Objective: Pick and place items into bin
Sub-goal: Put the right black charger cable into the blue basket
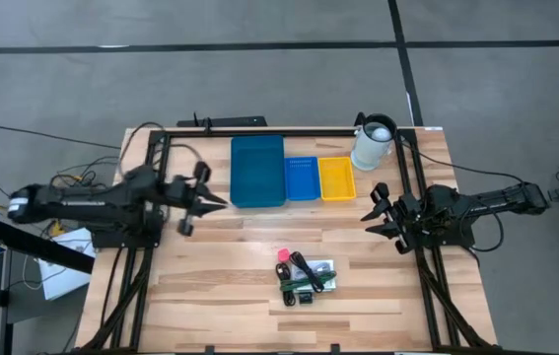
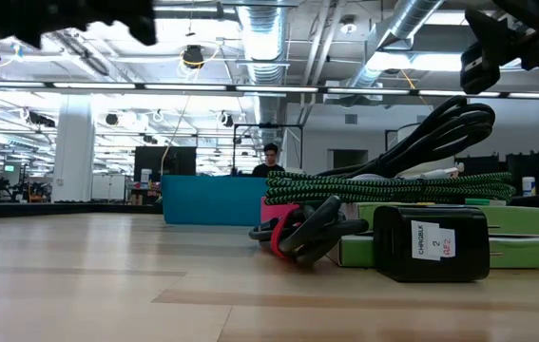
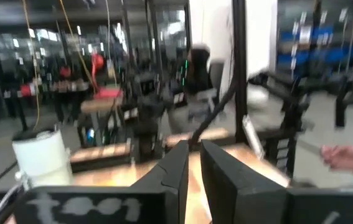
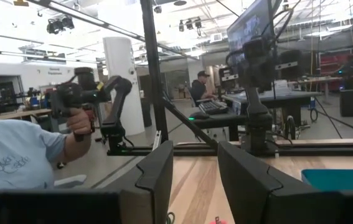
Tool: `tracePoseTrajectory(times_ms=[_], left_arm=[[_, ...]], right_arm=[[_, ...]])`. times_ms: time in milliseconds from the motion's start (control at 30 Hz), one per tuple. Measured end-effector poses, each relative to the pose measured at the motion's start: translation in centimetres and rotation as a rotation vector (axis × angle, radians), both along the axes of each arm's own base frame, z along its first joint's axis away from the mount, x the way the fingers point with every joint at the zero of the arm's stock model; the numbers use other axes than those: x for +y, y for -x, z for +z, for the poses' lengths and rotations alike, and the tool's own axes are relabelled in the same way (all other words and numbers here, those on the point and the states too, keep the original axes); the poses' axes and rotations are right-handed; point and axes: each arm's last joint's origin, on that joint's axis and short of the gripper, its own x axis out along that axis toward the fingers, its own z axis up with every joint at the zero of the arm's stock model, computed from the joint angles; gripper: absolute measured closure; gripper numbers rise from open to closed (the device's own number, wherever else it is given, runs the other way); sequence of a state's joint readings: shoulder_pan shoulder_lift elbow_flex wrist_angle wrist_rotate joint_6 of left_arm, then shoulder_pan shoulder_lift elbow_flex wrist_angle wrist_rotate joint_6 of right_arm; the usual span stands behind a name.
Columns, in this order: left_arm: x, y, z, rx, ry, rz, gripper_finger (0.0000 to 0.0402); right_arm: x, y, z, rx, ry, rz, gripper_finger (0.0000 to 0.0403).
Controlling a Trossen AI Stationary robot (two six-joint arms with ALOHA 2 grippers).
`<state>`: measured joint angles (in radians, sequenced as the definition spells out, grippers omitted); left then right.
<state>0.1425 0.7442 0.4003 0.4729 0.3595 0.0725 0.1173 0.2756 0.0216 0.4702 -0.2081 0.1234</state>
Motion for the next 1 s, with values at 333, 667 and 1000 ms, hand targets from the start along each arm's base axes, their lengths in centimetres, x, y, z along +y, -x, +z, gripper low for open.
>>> tracePoseTrajectory(times_ms=[333,667,1000], left_arm=[[0.9,-6.9,0.6,0.2,-0.084,-0.028,0.0364],[0.8,-11.5,-0.7,0.288,-0.126,-0.061,0.0288],[-1.5,-16.6,-1.6,0.459,-0.228,-0.158,0.0255]], right_arm=[[0.0,0.0,0.0,-0.001,0.0,0.0,0.0281],[0.0,0.0,0.0,-0.001,0.0,0.0,0.0281],[0.0,0.0,0.0,-0.001,0.0,0.0,0.0281]])
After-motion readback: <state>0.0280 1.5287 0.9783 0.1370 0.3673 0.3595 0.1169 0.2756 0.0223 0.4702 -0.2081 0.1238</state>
